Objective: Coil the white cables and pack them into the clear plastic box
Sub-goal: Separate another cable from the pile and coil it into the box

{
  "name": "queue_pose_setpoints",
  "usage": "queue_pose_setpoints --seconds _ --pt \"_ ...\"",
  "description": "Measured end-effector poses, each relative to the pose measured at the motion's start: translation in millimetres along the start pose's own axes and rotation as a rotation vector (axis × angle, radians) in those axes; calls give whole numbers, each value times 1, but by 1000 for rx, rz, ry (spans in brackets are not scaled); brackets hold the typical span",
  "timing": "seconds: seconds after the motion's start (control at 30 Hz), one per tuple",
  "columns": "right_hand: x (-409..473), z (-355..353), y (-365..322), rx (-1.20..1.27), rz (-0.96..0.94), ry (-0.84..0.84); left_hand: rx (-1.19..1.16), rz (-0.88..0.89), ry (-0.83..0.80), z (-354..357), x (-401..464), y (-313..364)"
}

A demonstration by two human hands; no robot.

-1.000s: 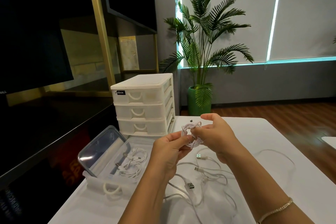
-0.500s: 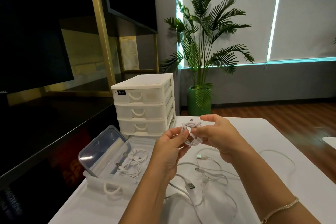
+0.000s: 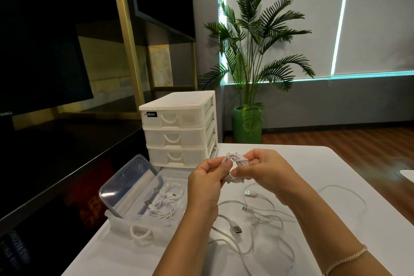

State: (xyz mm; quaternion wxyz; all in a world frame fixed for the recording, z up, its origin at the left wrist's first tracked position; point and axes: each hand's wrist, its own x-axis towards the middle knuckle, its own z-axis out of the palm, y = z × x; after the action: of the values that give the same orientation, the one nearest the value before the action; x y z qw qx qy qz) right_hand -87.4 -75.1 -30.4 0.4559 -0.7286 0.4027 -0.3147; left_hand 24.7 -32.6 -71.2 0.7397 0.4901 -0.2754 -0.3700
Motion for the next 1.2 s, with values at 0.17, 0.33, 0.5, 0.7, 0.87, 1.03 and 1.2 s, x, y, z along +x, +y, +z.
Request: queue_pose_setpoints --seconds 0.17,0.33,0.5,0.7,0.87,1.03,1.2 --pt "1 3 1 16 -1 48 23 61 28 1 0 -3" --pt "3 5 3 97 43 3 16 89 25 2 0 -5" --pt "2 3 3 125 46 -21 16 48 7 2 2 -7" --pt "3 7 5 146 -7 14 24 23 8 1 3 -4" --pt "4 5 4 183 -18 107 74 45 46 0 1 -1" --pt "4 11 4 52 -42 180 151 51 52 -9 2 3" --pt "11 29 -7 53 -19 149 254 29 92 -46 17 23"
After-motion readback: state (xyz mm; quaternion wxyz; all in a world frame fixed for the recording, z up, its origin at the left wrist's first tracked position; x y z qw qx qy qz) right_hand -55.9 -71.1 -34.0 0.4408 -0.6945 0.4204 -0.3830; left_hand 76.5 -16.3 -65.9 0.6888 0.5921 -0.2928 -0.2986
